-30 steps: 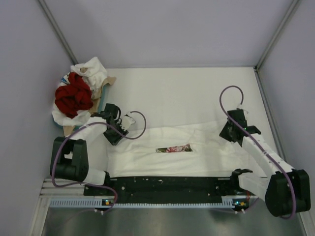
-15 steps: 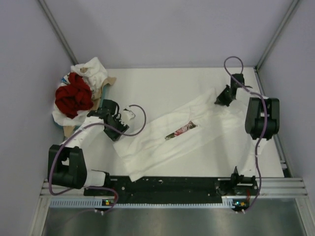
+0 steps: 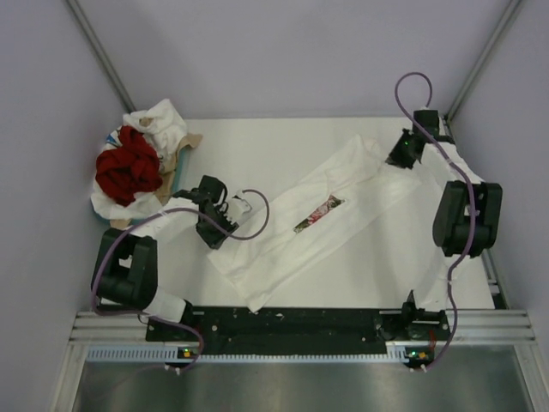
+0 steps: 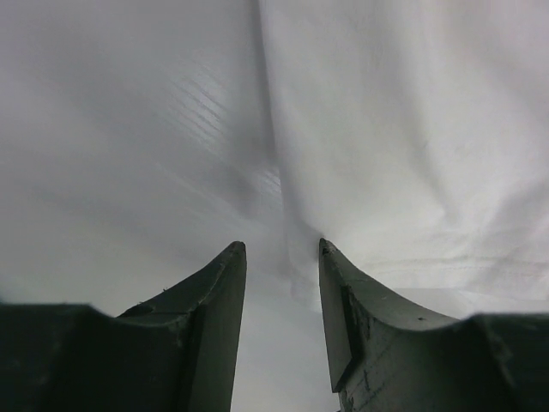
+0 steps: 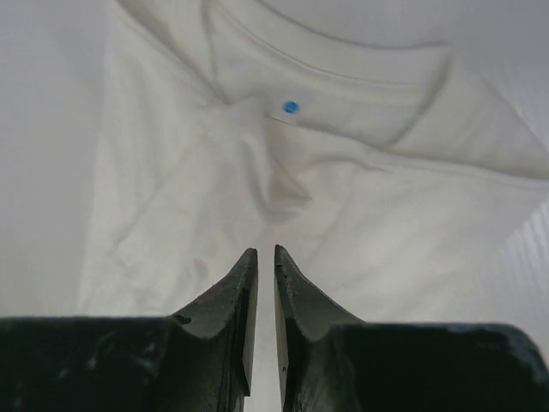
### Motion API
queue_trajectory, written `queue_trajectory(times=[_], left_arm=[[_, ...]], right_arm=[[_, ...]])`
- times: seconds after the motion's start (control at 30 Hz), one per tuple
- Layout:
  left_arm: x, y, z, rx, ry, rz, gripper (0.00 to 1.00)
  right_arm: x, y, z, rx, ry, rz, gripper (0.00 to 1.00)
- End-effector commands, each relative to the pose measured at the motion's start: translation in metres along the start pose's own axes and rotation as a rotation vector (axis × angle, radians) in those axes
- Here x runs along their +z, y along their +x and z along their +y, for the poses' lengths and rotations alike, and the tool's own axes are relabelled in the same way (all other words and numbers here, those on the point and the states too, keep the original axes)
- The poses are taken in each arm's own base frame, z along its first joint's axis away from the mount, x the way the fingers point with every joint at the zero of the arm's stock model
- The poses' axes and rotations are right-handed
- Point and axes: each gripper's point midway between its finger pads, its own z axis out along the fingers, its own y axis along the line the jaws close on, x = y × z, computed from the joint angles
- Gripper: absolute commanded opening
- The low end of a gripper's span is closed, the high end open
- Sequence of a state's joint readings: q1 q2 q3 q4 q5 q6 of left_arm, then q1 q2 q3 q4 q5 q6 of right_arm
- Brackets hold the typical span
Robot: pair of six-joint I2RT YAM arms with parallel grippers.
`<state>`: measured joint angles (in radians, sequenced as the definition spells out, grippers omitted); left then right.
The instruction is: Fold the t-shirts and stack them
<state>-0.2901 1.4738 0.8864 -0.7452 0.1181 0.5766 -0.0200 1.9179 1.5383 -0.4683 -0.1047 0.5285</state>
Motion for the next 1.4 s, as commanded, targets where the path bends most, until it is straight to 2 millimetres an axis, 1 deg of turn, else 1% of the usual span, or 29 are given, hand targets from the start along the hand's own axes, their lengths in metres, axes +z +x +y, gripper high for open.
queue_trajectory(times=[0.0, 0.07, 0.13, 0.17, 0.23, 0.27, 0.3, 0.37, 0.43, 0.5, 0.53, 0.57, 0.6, 0.67, 0.7, 0.73, 0.77, 0.83, 0.87, 0.93, 1.0, 1.03, 1.07, 1.1, 1.13, 1.17, 1.2, 1.27, 1.37], left_arm=[[0.014, -0.010, 0.016, 0.009, -0.056, 0.009, 0.42], [0.021, -0.003, 0.017, 0.008, -0.058, 0.048, 0.40], [0.027, 0.005, 0.013, 0.020, -0.061, 0.075, 0.40], [0.030, 0.007, 0.007, 0.035, -0.062, 0.084, 0.41], [0.037, 0.025, -0.007, 0.097, -0.063, 0.152, 0.40], [0.041, 0.031, -0.015, 0.141, -0.054, 0.177, 0.40], [0.043, 0.040, -0.025, 0.175, -0.037, 0.202, 0.40], [0.044, 0.050, -0.045, 0.218, 0.025, 0.221, 0.40], [0.038, 0.053, -0.073, 0.257, 0.131, 0.199, 0.40], [0.022, 0.046, -0.103, 0.297, 0.249, 0.139, 0.41], [0.011, 0.039, -0.113, 0.314, 0.283, 0.090, 0.42], [0.001, 0.031, -0.121, 0.326, 0.313, 0.036, 0.42], [-0.011, 0.022, -0.126, 0.341, 0.327, -0.026, 0.43], [-0.034, 0.007, -0.128, 0.367, 0.308, -0.129, 0.45], [-0.046, -0.001, -0.126, 0.382, 0.280, -0.180, 0.47], [-0.056, -0.007, -0.124, 0.398, 0.256, -0.224, 0.49], [-0.067, -0.013, -0.121, 0.416, 0.219, -0.277, 0.52], [-0.078, -0.024, -0.115, 0.447, 0.163, -0.346, 0.56], [-0.082, -0.029, -0.111, 0.473, 0.137, -0.373, 0.57], [-0.080, -0.034, -0.108, 0.511, 0.123, -0.372, 0.59], [-0.069, -0.031, -0.109, 0.591, 0.150, -0.350, 0.62], [-0.065, -0.029, -0.112, 0.647, 0.166, -0.345, 0.62], [-0.060, -0.024, -0.115, 0.688, 0.187, -0.327, 0.63], [-0.057, -0.019, -0.118, 0.737, 0.200, -0.313, 0.63], [-0.051, -0.014, -0.118, 0.772, 0.206, -0.292, 0.63], [-0.046, -0.009, -0.118, 0.795, 0.202, -0.270, 0.63], [-0.041, -0.004, -0.117, 0.816, 0.203, -0.247, 0.63], [-0.030, 0.005, -0.116, 0.838, 0.203, -0.212, 0.63], [-0.015, 0.017, -0.111, 0.857, 0.188, -0.177, 0.63]], right_arm=[[0.001, 0.049, -0.077, 0.004, 0.168, 0.097, 0.11], [0.008, 0.069, -0.092, 0.050, 0.171, 0.144, 0.08], [0.018, 0.080, -0.104, 0.101, 0.177, 0.176, 0.07], [0.023, 0.082, -0.109, 0.111, 0.190, 0.181, 0.07], [0.039, 0.080, -0.115, 0.107, 0.215, 0.201, 0.07], [0.046, 0.073, -0.109, 0.110, 0.198, 0.209, 0.07], [0.055, 0.070, -0.103, 0.118, 0.171, 0.229, 0.07], [0.072, 0.035, -0.072, 0.146, 0.075, 0.204, 0.07], [0.088, 0.005, -0.042, 0.149, -0.010, 0.179, 0.08], [0.097, -0.024, -0.010, 0.115, -0.082, 0.144, 0.10], [0.100, -0.039, 0.009, 0.078, -0.127, 0.120, 0.13], [0.100, -0.046, 0.023, 0.044, -0.155, 0.107, 0.15], [0.096, -0.058, 0.034, 0.012, -0.174, 0.079, 0.19], [0.071, -0.081, 0.051, -0.048, -0.204, 0.008, 0.26], [0.060, -0.088, 0.051, -0.091, -0.200, -0.017, 0.28], [0.042, -0.095, 0.055, -0.135, -0.199, -0.051, 0.31], [0.031, -0.091, 0.053, -0.195, -0.197, -0.050, 0.32], [-0.015, -0.088, 0.073, -0.299, -0.256, -0.087, 0.36], [-0.029, -0.073, 0.083, -0.366, -0.291, -0.084, 0.38], [-0.054, -0.019, 0.104, -0.541, -0.369, -0.064, 0.41], [-0.083, 0.032, 0.123, -0.721, -0.462, -0.086, 0.43], [-0.097, 0.063, 0.129, -0.785, -0.515, -0.088, 0.46], [-0.115, 0.087, 0.140, -0.831, -0.584, -0.114, 0.49], [-0.125, 0.116, 0.142, -0.860, -0.638, -0.112, 0.53], [-0.138, 0.140, 0.147, -0.880, -0.696, -0.133, 0.60], [-0.151, 0.160, 0.153, -0.902, -0.749, -0.157, 0.96], [-0.163, 0.186, 0.155, -0.942, -0.796, -0.156, 0.99], [-0.189, 0.230, 0.157, -1.033, -0.885, -0.133, 0.98], [-0.213, 0.304, 0.141, -1.264, -1.030, -0.057, 0.98]])
